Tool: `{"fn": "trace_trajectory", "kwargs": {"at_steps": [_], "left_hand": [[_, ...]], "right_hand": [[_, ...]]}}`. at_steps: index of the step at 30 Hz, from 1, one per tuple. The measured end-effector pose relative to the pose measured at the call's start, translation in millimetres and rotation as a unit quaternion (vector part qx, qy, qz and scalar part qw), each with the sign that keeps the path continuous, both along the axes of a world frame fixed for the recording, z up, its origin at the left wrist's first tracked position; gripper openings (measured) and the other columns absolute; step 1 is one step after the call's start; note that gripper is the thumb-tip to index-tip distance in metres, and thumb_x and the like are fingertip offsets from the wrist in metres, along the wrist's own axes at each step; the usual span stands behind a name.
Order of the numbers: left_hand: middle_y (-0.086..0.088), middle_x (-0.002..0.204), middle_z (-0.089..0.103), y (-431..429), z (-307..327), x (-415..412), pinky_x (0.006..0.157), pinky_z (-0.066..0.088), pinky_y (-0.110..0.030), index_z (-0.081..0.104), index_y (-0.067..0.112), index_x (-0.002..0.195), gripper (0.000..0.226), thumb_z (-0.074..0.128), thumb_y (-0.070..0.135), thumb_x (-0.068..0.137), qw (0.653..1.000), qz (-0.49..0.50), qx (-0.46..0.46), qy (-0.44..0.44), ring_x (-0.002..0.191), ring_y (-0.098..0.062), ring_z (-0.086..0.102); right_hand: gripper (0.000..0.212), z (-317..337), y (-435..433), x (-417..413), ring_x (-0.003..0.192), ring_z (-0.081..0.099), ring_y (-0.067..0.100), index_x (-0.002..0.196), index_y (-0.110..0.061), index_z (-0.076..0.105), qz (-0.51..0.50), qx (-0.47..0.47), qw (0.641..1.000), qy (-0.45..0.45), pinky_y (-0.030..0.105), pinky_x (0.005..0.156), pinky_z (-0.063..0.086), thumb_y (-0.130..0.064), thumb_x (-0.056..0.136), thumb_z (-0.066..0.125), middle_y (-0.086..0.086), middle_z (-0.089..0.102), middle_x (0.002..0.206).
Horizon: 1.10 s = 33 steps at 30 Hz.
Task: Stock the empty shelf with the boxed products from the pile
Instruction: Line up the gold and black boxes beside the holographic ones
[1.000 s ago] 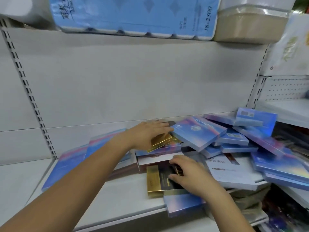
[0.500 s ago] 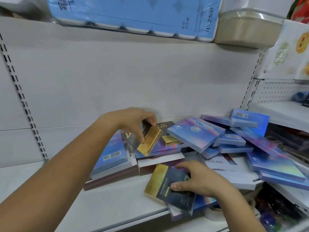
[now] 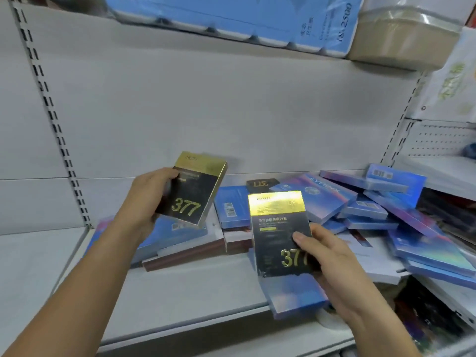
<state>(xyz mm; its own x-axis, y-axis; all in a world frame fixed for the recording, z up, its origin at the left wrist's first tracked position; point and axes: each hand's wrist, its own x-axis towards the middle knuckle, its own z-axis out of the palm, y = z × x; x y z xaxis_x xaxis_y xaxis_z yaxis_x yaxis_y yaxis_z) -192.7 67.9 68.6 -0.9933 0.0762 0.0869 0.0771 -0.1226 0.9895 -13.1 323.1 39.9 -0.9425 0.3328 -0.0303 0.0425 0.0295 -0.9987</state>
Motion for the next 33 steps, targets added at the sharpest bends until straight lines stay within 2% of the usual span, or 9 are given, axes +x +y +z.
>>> {"fn": "trace_trajectory", "kwargs": {"at_steps": [2, 7, 14, 17, 19, 24, 28, 30, 33], "left_hand": [[-0.002, 0.078, 0.074, -25.2, -8.7, 23.9, 0.067, 0.049, -0.033, 0.077, 0.017, 0.08, 0.024, 0.059, 0.02, 0.095, 1.0, 0.01, 0.01, -0.013, 0.069, -0.019, 0.067], [-0.009, 0.107, 0.077, -77.3, -34.8, 91.9, 0.075, 0.058, -0.036, 0.072, 0.013, 0.116, 0.022, 0.064, 0.021, 0.097, 0.998, 0.055, -0.006, -0.015, 0.092, -0.027, 0.073], [-0.012, 0.103, 0.078, -150.6, -76.2, 190.2, 0.063, 0.06, -0.033, 0.069, 0.013, 0.12, 0.026, 0.067, 0.013, 0.094, 0.97, 0.238, 0.012, -0.05, 0.09, -0.028, 0.075], [-0.013, 0.107, 0.077, -190.2, -83.2, 224.5, 0.07, 0.062, -0.039, 0.066, 0.013, 0.124, 0.031, 0.068, 0.014, 0.093, 0.954, 0.295, 0.017, -0.055, 0.099, -0.033, 0.074], [-0.012, 0.111, 0.076, -217.1, -83.3, 244.8, 0.075, 0.062, -0.04, 0.066, 0.013, 0.126, 0.032, 0.067, 0.015, 0.094, 0.945, 0.324, 0.021, -0.046, 0.102, -0.032, 0.074], [-0.006, 0.11, 0.078, -283.9, -87.2, 278.0, 0.077, 0.06, -0.037, 0.069, 0.016, 0.123, 0.03, 0.065, 0.014, 0.093, 0.92, 0.391, 0.026, -0.009, 0.096, -0.023, 0.076], [-0.006, 0.109, 0.078, -356.6, -95.3, 293.0, 0.068, 0.062, -0.03, 0.07, 0.016, 0.12, 0.034, 0.074, 0.018, 0.086, 0.911, 0.41, 0.044, 0.01, 0.093, -0.019, 0.076], [-0.007, 0.111, 0.077, -395.7, -100.2, 296.3, 0.079, 0.062, -0.039, 0.071, 0.016, 0.119, 0.042, 0.081, 0.027, 0.081, 0.913, 0.406, 0.041, 0.008, 0.097, -0.022, 0.075], [-0.008, 0.111, 0.077, -456.6, -102.4, 298.3, 0.095, 0.054, -0.048, 0.072, 0.019, 0.119, 0.034, 0.073, 0.016, 0.086, 0.916, 0.399, 0.047, 0.006, 0.103, -0.027, 0.073]], "right_hand": [[0.024, 0.4, -11.8, -3.1, 0.092, 0.076, 0.016, 0.117, -0.031, 0.063, 0.024, -0.014, 1.0, 0.012, 0.038, 0.089, 0.055, -0.019, 0.096, 0.063, -0.001, 0.079, 0.101], [0.031, -10.5, -38.5, -12.5, 0.092, 0.076, 0.025, 0.118, -0.019, 0.066, 0.11, -0.055, 0.992, 0.02, 0.041, 0.083, 0.058, -0.007, 0.09, 0.067, 0.006, 0.079, 0.101], [0.065, -29.8, -102.4, -15.8, 0.101, 0.074, 0.023, 0.114, -0.025, 0.072, 0.244, -0.079, 0.966, 0.012, 0.047, 0.09, 0.051, -0.05, 0.056, 0.088, -0.001, 0.078, 0.109], [0.034, -34.8, -142.9, -14.0, 0.092, 0.076, 0.028, 0.111, -0.023, 0.072, 0.282, -0.081, 0.956, 0.004, 0.057, 0.088, 0.055, -0.022, 0.078, 0.08, 0.004, 0.079, 0.104], [0.028, -34.9, -173.6, -14.1, 0.091, 0.076, 0.032, 0.112, -0.022, 0.071, 0.306, -0.067, 0.95, -0.003, 0.062, 0.088, 0.054, -0.009, 0.087, 0.072, 0.005, 0.079, 0.102], [0.026, -34.4, -252.3, -16.1, 0.088, 0.077, 0.028, 0.111, -0.019, 0.069, 0.362, -0.042, 0.931, -0.006, 0.051, 0.085, 0.058, -0.003, 0.09, 0.069, 0.006, 0.079, 0.098], [0.028, -37.9, -333.3, -15.9, 0.092, 0.076, 0.027, 0.115, -0.024, 0.066, 0.402, -0.011, 0.916, -0.007, 0.056, 0.091, 0.057, -0.009, 0.092, 0.07, 0.003, 0.079, 0.099], [0.028, -39.8, -377.8, -14.6, 0.095, 0.076, 0.027, 0.117, -0.024, 0.065, 0.417, 0.003, 0.909, -0.003, 0.055, 0.091, 0.057, -0.01, 0.093, 0.069, 0.004, 0.079, 0.101], [0.029, -39.6, -444.4, -13.9, 0.091, 0.076, 0.027, 0.118, -0.021, 0.065, 0.407, -0.002, 0.913, -0.005, 0.05, 0.085, 0.06, -0.007, 0.092, 0.069, 0.006, 0.079, 0.1]]}}
